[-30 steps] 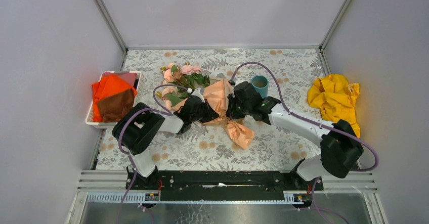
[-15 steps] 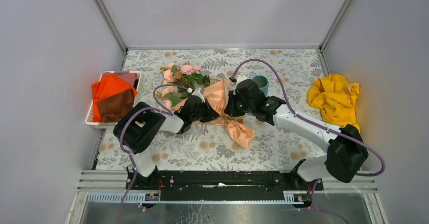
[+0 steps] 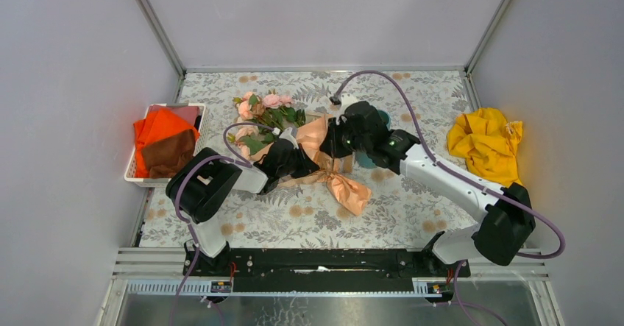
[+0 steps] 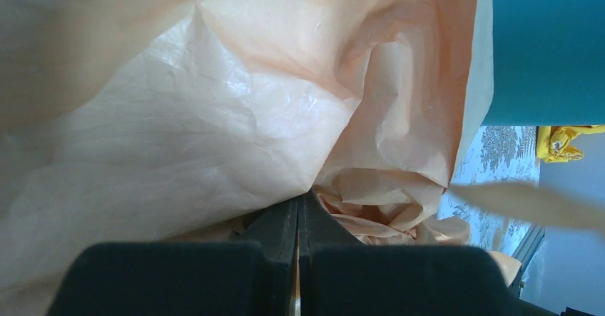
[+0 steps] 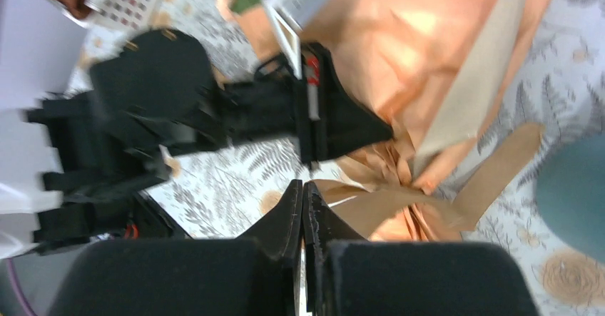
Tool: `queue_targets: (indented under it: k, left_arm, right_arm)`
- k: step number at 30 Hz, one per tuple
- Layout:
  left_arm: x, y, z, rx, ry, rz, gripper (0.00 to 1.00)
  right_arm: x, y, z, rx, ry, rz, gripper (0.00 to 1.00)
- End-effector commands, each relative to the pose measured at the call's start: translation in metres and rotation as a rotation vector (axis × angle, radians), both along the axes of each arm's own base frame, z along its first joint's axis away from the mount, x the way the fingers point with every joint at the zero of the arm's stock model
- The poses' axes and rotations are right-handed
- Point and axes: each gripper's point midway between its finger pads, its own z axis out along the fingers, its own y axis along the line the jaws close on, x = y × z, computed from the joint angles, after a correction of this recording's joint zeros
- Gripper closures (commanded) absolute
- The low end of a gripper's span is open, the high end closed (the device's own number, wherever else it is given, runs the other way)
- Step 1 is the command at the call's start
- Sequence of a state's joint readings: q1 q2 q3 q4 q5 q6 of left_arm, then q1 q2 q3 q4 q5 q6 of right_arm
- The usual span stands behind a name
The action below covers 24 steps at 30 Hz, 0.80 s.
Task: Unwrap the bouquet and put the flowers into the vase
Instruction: Untie the ribbon from the wrapping paper.
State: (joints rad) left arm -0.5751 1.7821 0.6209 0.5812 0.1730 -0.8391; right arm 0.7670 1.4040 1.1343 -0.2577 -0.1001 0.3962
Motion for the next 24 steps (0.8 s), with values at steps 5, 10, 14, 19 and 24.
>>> queue_targets:
  k: [5, 10, 14, 19, 24]
  left_arm:
    - [-0.045, 0.042, -0.073, 0.216, 0.228, 0.018, 1.00]
    - [-0.045, 0.042, -0.073, 0.216, 0.230, 0.017, 1.00]
    - [-0.045, 0.041, -0.072, 0.213, 0.228, 0.017, 1.00]
    - [-0.046, 0.042, -0.070, 0.213, 0.226, 0.016, 1.00]
    - [-0.046, 0.042, -0.070, 0.214, 0.226, 0.015, 1.00]
  right_arm:
    - [0.021, 0.035, 0.086, 0.183, -0.179, 0.064, 0.96]
    - [0.030, 0.039, 0.101, 0.184, -0.226, 0.058, 0.95]
    - [0.040, 0.043, 0.090, 0.116, -0.202, 0.059, 0.81]
    - [0.049, 0.041, 0.051, -0.008, -0.129, 0.041, 0.65]
    - [0.036, 0.019, 0.044, -0.014, -0.144, 0.007, 0.62]
